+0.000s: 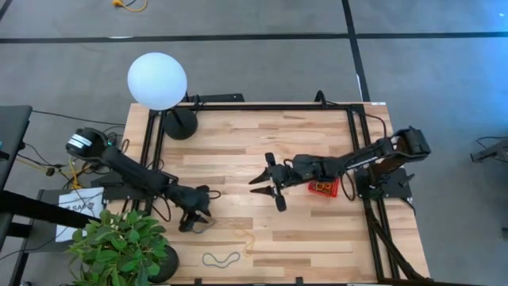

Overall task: Pick and place rubber bands into bin
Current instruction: Put the blue rubber band into the basket

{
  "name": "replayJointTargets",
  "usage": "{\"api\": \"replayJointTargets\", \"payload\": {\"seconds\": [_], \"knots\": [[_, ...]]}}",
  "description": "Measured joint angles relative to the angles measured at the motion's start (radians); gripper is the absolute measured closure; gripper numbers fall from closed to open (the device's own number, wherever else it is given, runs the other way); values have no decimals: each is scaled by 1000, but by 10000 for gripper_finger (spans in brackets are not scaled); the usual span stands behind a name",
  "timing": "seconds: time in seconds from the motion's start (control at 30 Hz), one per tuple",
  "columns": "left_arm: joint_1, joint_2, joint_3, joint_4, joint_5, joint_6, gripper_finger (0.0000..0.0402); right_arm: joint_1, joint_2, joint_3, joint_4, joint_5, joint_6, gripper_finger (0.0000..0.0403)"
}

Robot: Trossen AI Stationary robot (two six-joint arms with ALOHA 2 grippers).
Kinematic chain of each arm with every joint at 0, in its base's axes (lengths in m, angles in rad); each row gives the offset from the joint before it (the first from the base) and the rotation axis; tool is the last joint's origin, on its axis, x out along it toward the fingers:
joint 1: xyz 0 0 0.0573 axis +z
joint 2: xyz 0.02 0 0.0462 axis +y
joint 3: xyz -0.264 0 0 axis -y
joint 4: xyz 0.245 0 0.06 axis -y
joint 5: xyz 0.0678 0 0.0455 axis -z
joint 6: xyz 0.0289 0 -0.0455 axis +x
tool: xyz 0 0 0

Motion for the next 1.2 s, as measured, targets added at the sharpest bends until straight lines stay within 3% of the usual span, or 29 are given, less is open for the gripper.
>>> {"api": "replayJointTargets", "payload": {"seconds": [0.33, 0.57, 0.9, 1.2], "knots": [[-55, 193, 4, 196, -109, -71, 278, 17, 10, 3, 15, 10, 2, 290], [-102, 237, 13, 173, -223, -53, 304, 17, 57, 3, 10, 10, 121, 290], [-115, 125, 8, 3, -204, -57, 367, 15, 58, 3, -14, 10, 158, 290], [-115, -10, 5, -98, -216, -59, 350, 15, 58, 3, -15, 10, 158, 290]]}}
